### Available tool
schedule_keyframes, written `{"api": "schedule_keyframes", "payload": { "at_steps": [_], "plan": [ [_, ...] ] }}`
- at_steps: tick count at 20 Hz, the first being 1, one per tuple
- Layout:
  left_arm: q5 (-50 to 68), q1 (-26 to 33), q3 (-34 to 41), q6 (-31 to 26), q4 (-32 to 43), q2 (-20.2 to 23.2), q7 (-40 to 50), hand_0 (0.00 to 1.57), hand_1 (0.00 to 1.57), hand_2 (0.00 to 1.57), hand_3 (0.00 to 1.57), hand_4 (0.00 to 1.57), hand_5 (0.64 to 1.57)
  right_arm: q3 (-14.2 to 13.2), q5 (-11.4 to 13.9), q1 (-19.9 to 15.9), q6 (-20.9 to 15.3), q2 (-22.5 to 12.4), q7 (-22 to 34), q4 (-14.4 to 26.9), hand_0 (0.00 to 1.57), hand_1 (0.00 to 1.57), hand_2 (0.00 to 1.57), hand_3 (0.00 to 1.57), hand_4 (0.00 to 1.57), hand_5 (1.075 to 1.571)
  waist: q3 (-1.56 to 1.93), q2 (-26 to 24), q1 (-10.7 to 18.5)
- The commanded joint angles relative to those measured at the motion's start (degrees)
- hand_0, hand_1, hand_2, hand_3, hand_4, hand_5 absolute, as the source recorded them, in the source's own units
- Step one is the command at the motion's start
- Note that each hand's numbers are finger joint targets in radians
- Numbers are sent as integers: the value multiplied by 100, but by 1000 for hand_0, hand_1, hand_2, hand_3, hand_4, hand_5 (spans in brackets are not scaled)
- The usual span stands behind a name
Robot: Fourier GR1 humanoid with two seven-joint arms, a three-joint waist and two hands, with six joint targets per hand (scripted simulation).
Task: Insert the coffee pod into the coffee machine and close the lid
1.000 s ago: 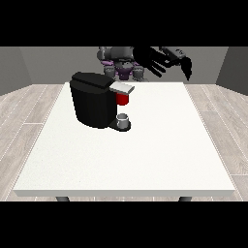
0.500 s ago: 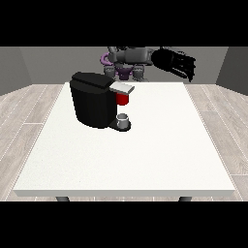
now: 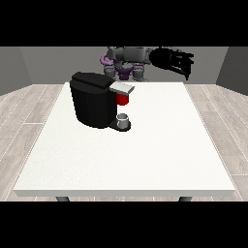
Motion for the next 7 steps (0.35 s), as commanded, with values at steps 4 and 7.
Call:
{"api": "schedule_keyframes", "payload": {
  "at_steps": [4,7],
  "plan": [
    [188,672,266,12,170,62,47,0,0,0,0,266,1571,402,-217,822,297,775,-748,-202,0,0,0,0,181,1571,1,-775,-676],
    [50,838,424,147,628,130,-450,0,0,0,0,266,1571,1087,-259,1454,-110,1109,-1020,-474,0,0,0,0,259,1571,-2,-825,-965]
  ]
}}
